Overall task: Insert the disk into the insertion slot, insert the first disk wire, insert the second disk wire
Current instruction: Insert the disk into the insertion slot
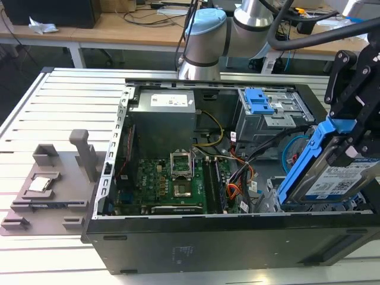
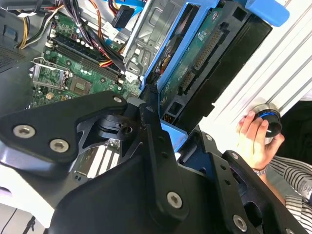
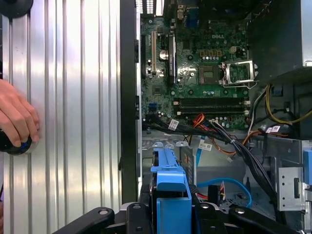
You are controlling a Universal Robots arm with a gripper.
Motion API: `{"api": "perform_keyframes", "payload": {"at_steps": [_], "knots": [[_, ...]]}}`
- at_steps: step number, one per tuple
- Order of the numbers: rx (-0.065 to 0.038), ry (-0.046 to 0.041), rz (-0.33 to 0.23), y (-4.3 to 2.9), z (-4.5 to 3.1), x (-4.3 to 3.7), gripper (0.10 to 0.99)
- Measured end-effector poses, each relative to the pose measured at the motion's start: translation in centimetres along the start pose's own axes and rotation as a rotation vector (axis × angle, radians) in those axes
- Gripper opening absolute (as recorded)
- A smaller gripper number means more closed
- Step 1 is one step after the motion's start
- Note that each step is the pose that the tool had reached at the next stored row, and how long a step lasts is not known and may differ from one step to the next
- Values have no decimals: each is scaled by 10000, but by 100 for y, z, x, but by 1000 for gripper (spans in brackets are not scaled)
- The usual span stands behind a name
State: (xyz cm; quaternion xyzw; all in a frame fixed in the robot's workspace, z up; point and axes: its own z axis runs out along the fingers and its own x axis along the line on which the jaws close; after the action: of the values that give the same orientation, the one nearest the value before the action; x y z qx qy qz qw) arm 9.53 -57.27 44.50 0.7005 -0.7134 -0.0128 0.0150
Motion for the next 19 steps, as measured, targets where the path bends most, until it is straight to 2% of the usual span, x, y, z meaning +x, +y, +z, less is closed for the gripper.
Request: {"api": "perform_keyframes", "payload": {"at_steps": [7, 8, 9, 12, 15, 17, 19], "knots": [[-1, 2, -3, 2, 42, 0, 365], [10, -13, -2, 4, 28, 0, 365], [25, -6, -2, 8, -48, 1, 365], [33, -29, -4, 11, -73, -4, 365], [28, -220, -11, 15, -74, -14, 365], [26, -385, -17, 20, -67, -34, 365], [26, -406, -19, 22, -59, -45, 365]]}}
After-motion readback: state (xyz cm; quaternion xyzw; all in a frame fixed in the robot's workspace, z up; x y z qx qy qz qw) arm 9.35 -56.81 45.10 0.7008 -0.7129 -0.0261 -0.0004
